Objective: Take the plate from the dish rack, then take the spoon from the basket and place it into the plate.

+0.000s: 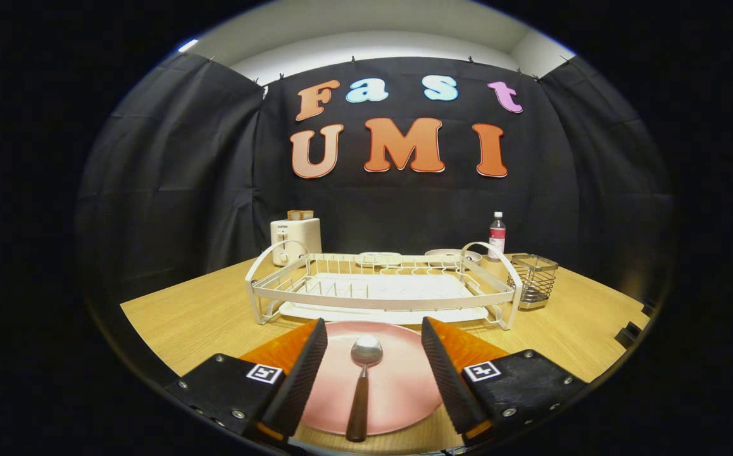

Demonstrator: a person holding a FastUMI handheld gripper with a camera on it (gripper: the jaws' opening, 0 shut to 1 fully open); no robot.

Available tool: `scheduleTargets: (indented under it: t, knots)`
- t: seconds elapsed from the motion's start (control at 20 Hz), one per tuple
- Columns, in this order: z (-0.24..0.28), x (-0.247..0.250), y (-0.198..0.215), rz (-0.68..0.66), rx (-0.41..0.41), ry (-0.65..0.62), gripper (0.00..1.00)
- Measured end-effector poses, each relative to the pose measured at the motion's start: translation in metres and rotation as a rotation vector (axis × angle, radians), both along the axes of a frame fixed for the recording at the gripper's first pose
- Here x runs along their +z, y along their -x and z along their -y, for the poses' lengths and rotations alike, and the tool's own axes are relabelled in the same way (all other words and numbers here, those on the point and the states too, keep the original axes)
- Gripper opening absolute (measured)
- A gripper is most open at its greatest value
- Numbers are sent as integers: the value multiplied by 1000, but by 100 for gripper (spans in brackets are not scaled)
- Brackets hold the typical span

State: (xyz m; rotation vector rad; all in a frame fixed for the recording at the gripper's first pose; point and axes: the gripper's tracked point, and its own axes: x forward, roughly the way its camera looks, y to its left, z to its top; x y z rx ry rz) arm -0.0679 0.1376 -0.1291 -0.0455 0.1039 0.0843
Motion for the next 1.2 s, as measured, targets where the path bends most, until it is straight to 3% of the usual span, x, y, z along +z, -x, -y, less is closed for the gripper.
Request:
scheduleTargets:
  t: [0.05, 0.15, 0.55, 0.9, 1.2]
  knots:
    - [3, 3, -1, 0, -2, -1, 95]
    - [10, 10, -4, -12, 1, -4, 97]
    - [79, 80, -15, 55, -51, 25, 97]
    - [151, 109, -13, 69, -172, 25, 97]
    - [189, 99, 9, 53, -262, -8, 97]
